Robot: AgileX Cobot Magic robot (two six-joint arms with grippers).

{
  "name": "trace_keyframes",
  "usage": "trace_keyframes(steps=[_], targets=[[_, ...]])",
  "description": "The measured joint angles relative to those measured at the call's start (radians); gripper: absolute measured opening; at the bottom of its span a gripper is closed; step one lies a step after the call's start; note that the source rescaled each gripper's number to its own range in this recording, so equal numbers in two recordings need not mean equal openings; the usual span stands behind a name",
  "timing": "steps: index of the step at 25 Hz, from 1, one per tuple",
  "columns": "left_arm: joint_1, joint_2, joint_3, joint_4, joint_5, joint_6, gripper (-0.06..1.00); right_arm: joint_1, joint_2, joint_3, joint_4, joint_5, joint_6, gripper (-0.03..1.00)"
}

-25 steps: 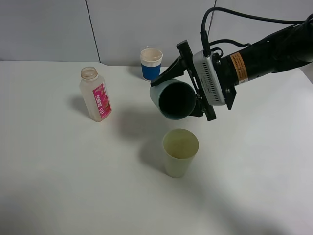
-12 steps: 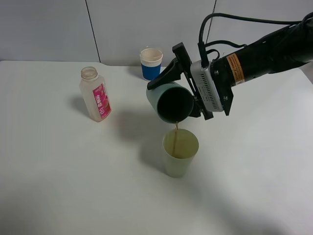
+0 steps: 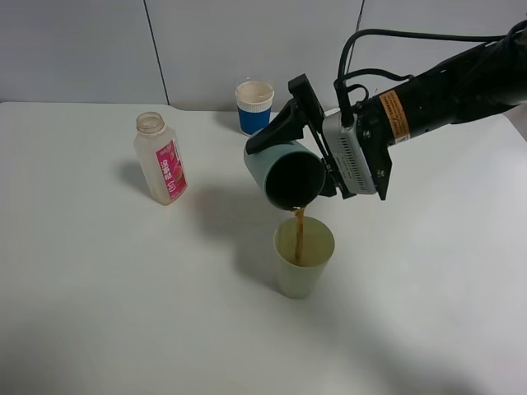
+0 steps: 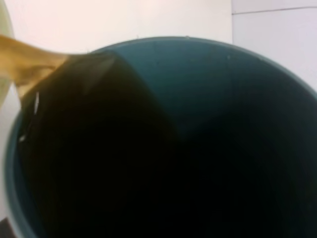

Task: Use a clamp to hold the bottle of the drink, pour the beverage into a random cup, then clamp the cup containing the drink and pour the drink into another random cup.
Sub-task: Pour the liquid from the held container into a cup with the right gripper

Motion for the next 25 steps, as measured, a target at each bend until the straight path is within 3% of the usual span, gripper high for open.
trace_keyframes(steps=[25], targets=[[0.0,0.0,0.0,0.0,0.0,0.0,1.0,0.01,-0.004,0.0,0.004,0.02,-0.123,0.0]])
